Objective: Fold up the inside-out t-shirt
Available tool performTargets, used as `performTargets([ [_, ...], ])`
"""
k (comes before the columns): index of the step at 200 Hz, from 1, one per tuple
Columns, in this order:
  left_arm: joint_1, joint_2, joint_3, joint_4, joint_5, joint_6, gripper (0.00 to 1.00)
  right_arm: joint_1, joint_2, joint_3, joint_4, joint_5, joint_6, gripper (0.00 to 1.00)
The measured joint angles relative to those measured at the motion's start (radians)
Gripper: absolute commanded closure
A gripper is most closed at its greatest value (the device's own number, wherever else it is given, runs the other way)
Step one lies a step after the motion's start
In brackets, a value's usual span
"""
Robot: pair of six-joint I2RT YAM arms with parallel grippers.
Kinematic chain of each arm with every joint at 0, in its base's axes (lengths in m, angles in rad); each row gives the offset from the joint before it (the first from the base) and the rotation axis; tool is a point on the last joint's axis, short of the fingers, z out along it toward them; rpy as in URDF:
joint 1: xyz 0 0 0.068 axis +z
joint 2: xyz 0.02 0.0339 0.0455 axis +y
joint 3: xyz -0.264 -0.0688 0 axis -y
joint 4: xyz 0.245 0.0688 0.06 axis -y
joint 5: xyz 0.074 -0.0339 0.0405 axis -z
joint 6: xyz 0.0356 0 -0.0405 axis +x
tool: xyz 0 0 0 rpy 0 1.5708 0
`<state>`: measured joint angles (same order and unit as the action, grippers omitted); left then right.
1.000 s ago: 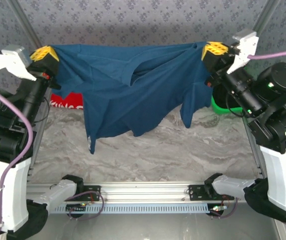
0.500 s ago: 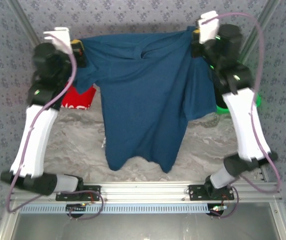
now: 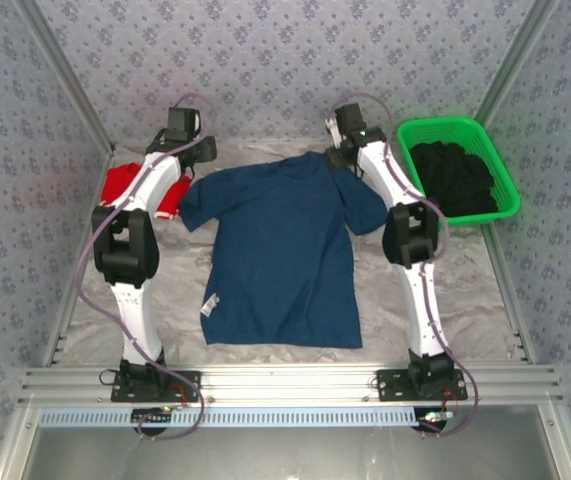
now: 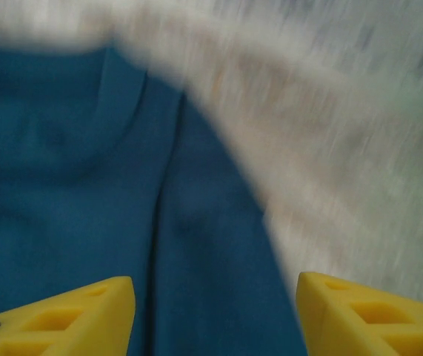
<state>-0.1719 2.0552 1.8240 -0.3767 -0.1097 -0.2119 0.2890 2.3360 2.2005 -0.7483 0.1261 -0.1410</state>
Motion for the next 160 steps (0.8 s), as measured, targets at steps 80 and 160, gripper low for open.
performTargets([
  [80, -0.141, -0.567, -0.827, 0.195, 0.260, -0.228, 0.34, 0.197, -0.791, -1.042, 0.183, -0.190, 0.311, 0.36],
  [160, -0.243, -0.420, -0.961, 0.259, 0.331, -0.243, 0.33, 0.141, -0.562, -1.097, 0.311, -0.298, 0.434, 0.47],
])
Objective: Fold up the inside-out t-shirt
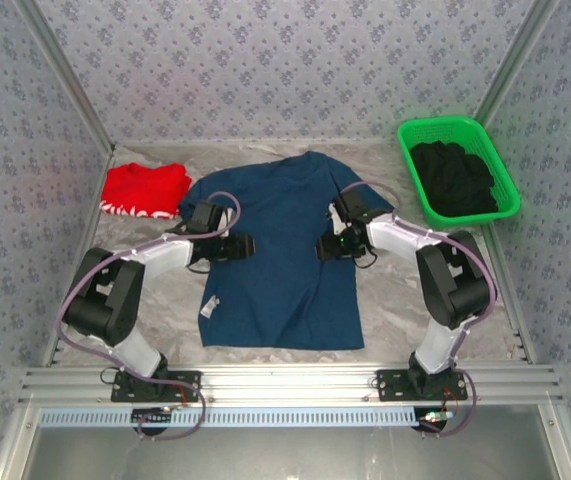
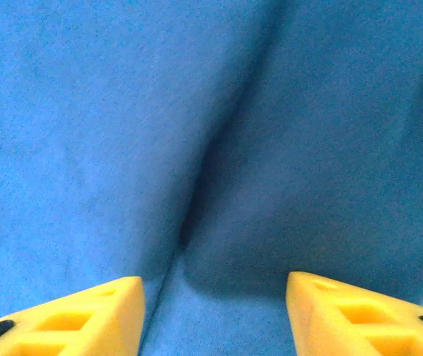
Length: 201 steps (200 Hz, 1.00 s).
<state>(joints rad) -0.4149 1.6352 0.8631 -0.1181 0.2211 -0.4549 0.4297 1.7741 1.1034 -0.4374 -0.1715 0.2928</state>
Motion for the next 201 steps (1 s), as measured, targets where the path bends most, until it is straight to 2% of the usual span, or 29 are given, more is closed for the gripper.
performTargets([
  [69, -0.093, 0.066, 0.000, 0.075, 0.011, 0.001, 0.31, -0.140, 0.046, 0.023, -0.062, 0.063, 0.041, 0.54],
  [103, -0.149, 0.074, 0.024, 0.085, -0.013, 0.021, 0.29, -0.226, 0.097, 0.132, -0.107, 0.114, 0.024, 0.53],
  [124, -0.193, 0.037, 0.021, 0.083, -0.055, 0.069, 0.28, -0.238, 0.095, 0.174, -0.107, 0.131, 0.002, 0.51],
  [144, -0.298, -0.067, -0.015, 0.093, -0.079, 0.168, 0.29, -0.226, 0.040, 0.151, -0.099, 0.126, -0.014, 0.49],
  [166, -0.477, -0.179, -0.066, 0.096, -0.069, 0.282, 0.33, -0.216, -0.059, 0.075, -0.080, 0.092, -0.016, 0.48],
  [201, -0.679, -0.254, -0.142, 0.058, -0.072, 0.422, 0.31, -0.211, -0.114, 0.010, -0.077, 0.050, -0.016, 0.48],
])
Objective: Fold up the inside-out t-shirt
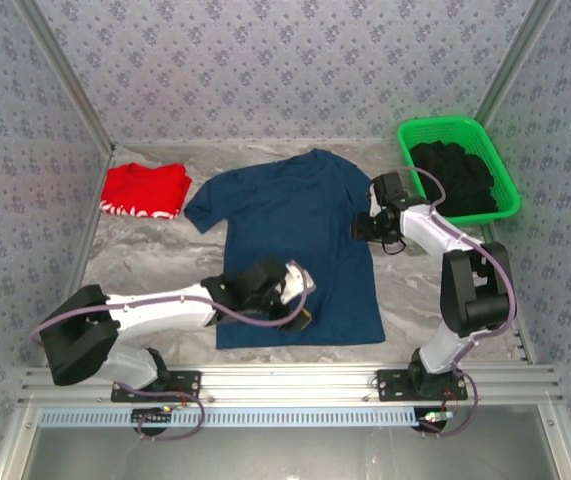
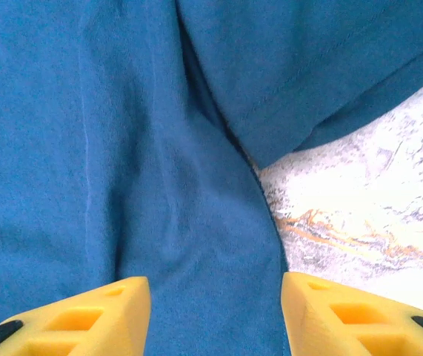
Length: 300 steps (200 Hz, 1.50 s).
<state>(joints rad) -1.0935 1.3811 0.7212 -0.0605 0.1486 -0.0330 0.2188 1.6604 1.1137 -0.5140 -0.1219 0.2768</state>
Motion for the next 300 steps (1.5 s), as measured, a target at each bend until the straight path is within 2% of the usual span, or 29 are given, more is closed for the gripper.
performTargets([
  [42, -0.122, 0.037, 0.010, -0.109, -0.100, 0.095, 0.27, 0.010, -0.002, -0.024, 0.018, -0.040, 0.001, 0.48],
  [95, -0.170, 0.130, 0.036, -0.175, -0.197, 0.158, 0.28, 0.017, -0.039, -0.048, 0.034, -0.063, 0.000, 0.47],
  [115, -0.171, 0.145, 0.049, -0.183, -0.230, 0.175, 0.35, 0.017, -0.044, -0.062, 0.037, -0.067, 0.000, 0.47],
  [201, -0.168, 0.145, 0.073, -0.183, -0.273, 0.198, 0.82, 0.018, -0.053, -0.071, 0.040, -0.074, 0.000, 0.47],
  [223, -0.149, 0.145, 0.076, -0.179, -0.267, 0.184, 0.92, 0.021, -0.071, -0.075, 0.040, -0.074, 0.000, 0.47],
  [231, -0.134, 0.145, 0.079, -0.179, -0.259, 0.181, 1.00, 0.023, -0.092, -0.083, 0.039, -0.074, 0.000, 0.47],
  [253, -0.067, 0.144, 0.098, -0.180, -0.241, 0.136, 1.00, 0.038, -0.189, -0.115, 0.028, -0.074, -0.005, 0.47],
  [271, 0.011, 0.133, 0.130, -0.180, -0.217, 0.067, 1.00, 0.072, -0.345, -0.172, 0.021, -0.074, -0.022, 0.47],
  [300, 0.150, 0.100, 0.209, -0.166, -0.138, -0.072, 1.00, 0.219, -0.668, -0.304, 0.042, -0.101, -0.046, 0.50],
])
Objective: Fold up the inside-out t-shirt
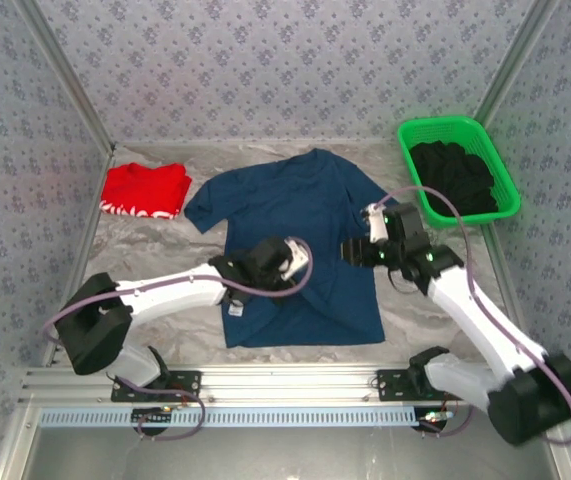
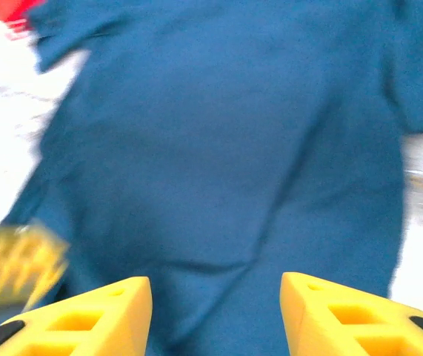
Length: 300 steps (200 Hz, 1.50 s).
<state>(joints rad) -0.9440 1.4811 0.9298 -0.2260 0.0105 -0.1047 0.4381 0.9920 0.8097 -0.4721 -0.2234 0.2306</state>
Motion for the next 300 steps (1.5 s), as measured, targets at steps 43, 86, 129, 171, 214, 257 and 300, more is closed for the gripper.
performTargets([
  [43, 0.120, -0.008, 0.084, 0.005, 0.084, -0.122, 1.00, 0.371, -0.136, -0.208, 0.190, 0.037, -0.023, 0.59],
  [86, 0.158, -0.008, 0.143, -0.039, 0.143, -0.145, 1.00, 0.621, 0.155, -0.288, 0.445, 0.220, -0.077, 0.75],
  [129, 0.193, -0.027, 0.166, -0.090, 0.191, -0.148, 1.00, 0.597, 0.411, -0.360, 0.792, 0.375, -0.124, 0.78],
  [171, 0.217, -0.106, 0.209, -0.115, 0.230, -0.152, 1.00, 0.548, 0.608, -0.339, 1.027, 0.509, -0.196, 0.80],
  [214, 0.217, -0.114, 0.274, -0.114, 0.228, -0.152, 1.00, 0.377, 0.574, -0.271, 1.017, 0.626, -0.225, 0.82],
  [257, 0.217, -0.036, 0.339, -0.078, 0.244, -0.186, 1.00, 0.223, 0.401, -0.278, 0.947, 0.681, -0.233, 0.81],
  [300, 0.217, 0.018, 0.369, -0.068, 0.264, -0.205, 1.00, 0.335, 0.427, -0.333, 0.972, 0.638, -0.247, 0.80],
])
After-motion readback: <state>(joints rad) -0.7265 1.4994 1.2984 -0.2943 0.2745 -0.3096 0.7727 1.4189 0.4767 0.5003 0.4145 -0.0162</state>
